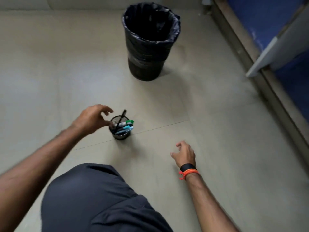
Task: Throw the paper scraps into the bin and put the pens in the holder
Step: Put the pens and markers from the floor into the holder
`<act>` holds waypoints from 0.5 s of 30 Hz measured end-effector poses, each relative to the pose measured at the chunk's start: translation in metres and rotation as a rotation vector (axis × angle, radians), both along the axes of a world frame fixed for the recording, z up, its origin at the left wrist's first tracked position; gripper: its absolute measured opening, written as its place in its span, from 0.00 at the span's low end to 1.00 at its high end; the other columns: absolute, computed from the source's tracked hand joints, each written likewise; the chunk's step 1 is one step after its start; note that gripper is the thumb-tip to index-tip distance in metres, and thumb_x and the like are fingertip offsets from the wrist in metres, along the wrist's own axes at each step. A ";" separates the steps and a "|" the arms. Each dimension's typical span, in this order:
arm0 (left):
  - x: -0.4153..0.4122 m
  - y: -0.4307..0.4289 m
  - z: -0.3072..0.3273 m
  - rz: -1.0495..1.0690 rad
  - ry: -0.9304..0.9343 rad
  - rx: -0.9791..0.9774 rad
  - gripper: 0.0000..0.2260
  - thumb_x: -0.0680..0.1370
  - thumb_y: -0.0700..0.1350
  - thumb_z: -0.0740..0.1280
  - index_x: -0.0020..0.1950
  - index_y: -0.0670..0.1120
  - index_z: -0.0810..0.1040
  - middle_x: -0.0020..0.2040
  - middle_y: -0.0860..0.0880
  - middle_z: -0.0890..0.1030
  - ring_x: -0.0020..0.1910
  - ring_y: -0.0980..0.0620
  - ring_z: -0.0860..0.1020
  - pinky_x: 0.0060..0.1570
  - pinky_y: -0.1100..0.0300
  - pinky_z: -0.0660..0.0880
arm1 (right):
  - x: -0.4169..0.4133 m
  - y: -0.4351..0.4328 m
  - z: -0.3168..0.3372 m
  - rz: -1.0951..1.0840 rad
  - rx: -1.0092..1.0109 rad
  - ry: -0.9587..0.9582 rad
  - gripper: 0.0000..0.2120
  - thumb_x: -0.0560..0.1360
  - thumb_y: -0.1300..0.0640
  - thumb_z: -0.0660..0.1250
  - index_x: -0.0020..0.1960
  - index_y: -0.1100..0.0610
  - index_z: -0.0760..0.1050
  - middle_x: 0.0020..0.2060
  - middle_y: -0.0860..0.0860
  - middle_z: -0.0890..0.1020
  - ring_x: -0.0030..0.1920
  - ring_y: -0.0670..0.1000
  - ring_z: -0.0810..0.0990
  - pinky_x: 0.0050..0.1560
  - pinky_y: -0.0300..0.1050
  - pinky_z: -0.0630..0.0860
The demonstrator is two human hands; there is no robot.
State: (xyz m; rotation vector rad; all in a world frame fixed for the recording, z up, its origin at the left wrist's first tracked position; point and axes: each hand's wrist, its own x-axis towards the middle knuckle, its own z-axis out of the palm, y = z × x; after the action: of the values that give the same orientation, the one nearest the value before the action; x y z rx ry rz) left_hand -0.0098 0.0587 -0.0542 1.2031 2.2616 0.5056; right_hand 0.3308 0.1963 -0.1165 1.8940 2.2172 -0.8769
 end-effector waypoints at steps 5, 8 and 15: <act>0.006 -0.004 -0.022 -0.109 -0.084 -0.138 0.43 0.61 0.47 0.82 0.72 0.49 0.66 0.66 0.46 0.72 0.55 0.47 0.78 0.51 0.55 0.77 | 0.041 -0.006 -0.014 -0.028 -0.202 -0.350 0.23 0.65 0.56 0.77 0.56 0.56 0.73 0.56 0.55 0.79 0.58 0.58 0.79 0.51 0.46 0.76; 0.015 -0.011 -0.036 -0.133 -0.143 -0.143 0.50 0.60 0.46 0.83 0.75 0.48 0.60 0.71 0.45 0.66 0.64 0.44 0.73 0.59 0.53 0.75 | 0.042 -0.008 -0.026 -0.026 -0.188 -0.367 0.18 0.65 0.59 0.76 0.53 0.56 0.75 0.54 0.55 0.81 0.56 0.59 0.80 0.49 0.45 0.78; 0.029 -0.008 -0.057 -0.028 -0.155 -0.047 0.51 0.60 0.46 0.82 0.76 0.49 0.57 0.71 0.44 0.68 0.66 0.45 0.70 0.62 0.50 0.73 | -0.002 0.001 -0.019 -0.038 -0.197 0.173 0.09 0.67 0.62 0.76 0.41 0.52 0.78 0.34 0.47 0.80 0.38 0.49 0.79 0.40 0.36 0.73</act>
State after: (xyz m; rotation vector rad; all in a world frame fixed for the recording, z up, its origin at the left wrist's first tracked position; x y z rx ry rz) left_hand 0.0188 0.0507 -0.1111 1.1311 2.1115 0.5137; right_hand 0.3284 0.1969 -0.1351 1.8379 2.0982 -1.2583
